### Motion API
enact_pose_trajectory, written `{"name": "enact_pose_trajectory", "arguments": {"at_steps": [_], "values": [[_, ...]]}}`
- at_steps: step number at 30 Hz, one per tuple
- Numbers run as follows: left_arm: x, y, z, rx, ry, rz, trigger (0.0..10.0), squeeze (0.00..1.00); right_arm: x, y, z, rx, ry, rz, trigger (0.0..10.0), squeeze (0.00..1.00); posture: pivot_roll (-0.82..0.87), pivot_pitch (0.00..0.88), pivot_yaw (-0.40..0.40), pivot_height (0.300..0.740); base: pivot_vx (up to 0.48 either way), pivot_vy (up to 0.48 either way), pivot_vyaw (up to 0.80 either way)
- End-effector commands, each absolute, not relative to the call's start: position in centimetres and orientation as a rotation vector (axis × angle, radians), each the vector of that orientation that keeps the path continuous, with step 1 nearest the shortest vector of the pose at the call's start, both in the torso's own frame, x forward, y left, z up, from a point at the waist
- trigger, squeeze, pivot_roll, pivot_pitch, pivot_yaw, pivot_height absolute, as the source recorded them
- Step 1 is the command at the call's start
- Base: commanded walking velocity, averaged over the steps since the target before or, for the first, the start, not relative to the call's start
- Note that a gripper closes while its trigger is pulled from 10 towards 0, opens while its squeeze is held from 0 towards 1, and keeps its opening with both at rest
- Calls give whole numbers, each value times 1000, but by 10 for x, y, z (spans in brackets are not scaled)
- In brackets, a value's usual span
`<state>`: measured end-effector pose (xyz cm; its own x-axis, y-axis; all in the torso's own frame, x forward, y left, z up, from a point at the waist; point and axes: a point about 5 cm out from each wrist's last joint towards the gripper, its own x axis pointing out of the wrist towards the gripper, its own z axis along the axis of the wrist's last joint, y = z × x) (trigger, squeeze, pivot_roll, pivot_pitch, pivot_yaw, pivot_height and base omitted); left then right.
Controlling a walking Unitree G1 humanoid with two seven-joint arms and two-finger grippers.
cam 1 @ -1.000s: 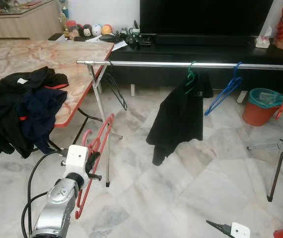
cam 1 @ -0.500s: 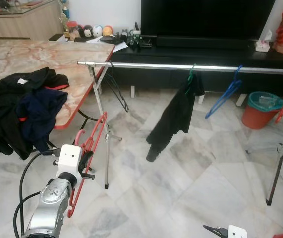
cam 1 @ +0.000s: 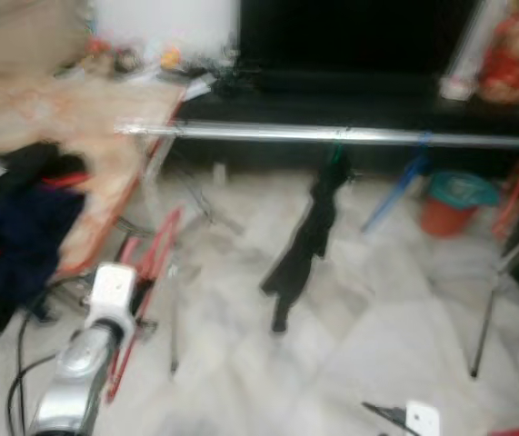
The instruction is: Hang hanger
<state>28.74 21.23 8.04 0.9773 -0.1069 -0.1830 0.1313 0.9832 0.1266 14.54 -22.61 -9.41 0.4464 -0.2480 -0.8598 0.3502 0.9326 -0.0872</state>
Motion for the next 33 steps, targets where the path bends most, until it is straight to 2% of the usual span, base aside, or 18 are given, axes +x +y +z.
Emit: {"name": "enact_pose_trajectory", "arguments": {"at_steps": [1,12,33], "values": [[288,207,83,148,164,-146,10000,0,142,-228,-95,113,1056,-385,10000,0,-60,0,-11,740,337,0,0],[288,205,85,149,157,-166,10000,0,143,-229,-95,103,1058,-378,10000,0,-58,0,-14,740,350,0,0],[289,177,103,173,181,-395,10000,0,144,-227,-95,97,1067,-357,10000,0,-51,0,-11,740,373,0,0]]}}
